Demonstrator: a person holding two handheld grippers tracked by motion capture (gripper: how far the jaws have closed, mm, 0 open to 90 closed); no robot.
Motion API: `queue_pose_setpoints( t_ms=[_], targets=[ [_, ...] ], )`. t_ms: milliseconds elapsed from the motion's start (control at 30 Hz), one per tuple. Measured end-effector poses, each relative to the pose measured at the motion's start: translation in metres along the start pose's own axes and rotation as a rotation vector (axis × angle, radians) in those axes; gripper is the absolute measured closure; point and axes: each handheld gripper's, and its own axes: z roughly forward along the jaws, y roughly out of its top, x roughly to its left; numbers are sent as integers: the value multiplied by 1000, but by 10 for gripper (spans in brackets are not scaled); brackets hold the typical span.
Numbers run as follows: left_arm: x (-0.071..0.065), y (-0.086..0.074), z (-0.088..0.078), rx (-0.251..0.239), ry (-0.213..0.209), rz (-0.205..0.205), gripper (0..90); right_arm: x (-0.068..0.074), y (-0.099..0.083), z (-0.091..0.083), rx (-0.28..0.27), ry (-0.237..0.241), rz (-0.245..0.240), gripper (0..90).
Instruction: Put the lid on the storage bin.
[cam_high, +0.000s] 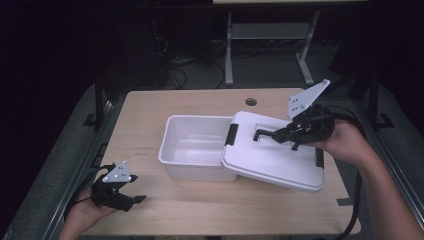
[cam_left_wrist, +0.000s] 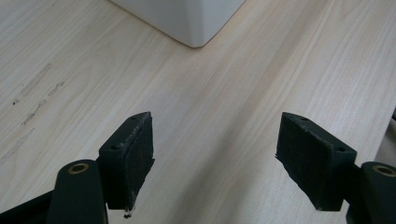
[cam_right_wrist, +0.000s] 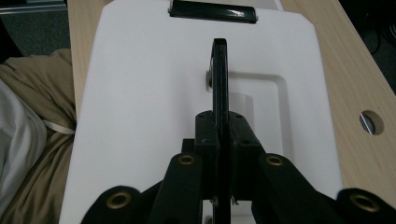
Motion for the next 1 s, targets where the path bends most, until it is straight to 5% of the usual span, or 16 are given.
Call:
queue_pose_setpoints(
  t_ms=[1000],
  targets=[
    [2,-2,-5,-20,0,-11,269,-10,73,48,-4,58,-106,840]
  ],
)
